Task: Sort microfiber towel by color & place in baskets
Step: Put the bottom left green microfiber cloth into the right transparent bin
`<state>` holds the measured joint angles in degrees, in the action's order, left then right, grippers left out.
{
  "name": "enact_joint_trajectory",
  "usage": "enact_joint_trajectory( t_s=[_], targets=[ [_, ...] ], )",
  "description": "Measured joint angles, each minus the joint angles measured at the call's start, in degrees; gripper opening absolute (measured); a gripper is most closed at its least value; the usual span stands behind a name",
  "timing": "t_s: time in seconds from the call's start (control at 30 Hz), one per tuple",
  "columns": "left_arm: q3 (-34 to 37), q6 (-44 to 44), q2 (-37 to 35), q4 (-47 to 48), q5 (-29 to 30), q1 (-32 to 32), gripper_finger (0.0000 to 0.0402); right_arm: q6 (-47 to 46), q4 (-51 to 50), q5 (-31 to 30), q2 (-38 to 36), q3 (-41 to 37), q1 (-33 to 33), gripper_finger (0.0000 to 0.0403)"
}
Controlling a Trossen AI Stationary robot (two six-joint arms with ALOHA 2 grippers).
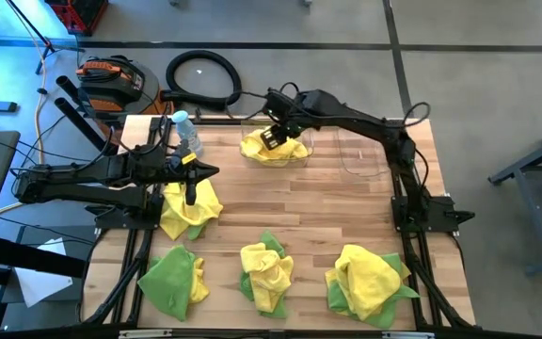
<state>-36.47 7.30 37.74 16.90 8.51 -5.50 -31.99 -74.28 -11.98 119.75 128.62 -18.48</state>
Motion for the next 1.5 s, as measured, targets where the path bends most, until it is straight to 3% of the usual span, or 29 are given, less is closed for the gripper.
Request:
enact_joint_trajectory(
  t_s=[0.4, 0.57, 0.77, 0.93, 1.2, 1.5],
  targets=[
    [0.0, 3.6, 0.0, 1.8, 0.0, 0.0, 0.0, -4.2, -5.5, -9.5, -2.2, -0.1, 13.2, 0.0124],
    [0.0, 3.6, 0.0, 3.3, 0.0, 0.0, 0.0, -7.2, -5.8, -12.1, -2.3, -2.2, 17.1, 0.009],
    [0.0, 3.5, 0.0, 3.3, 0.0, 0.0, 0.0, -15.7, -3.1, -12.2, -6.0, -15.3, 20.8, 0.0039],
    [-0.2, 3.6, 0.2, 4.2, 0.0, 0.0, 0.0, -21.1, 7.4, -11.4, -13.7, -29.6, 24.6, 0.0005],
    [-6.3, 3.6, 6.3, 7.7, 1.8, 2.7, 0.0, -24.0, 29.1, -12.0, -31.6, -53.6, 31.1, 0.0004],
    [-15.8, 10.5, 18.1, 17.2, 11.9, 13.1, 0.0, -20.8, 43.3, -12.1, -47.1, -73.0, 38.6, 0.0002]
  ],
)
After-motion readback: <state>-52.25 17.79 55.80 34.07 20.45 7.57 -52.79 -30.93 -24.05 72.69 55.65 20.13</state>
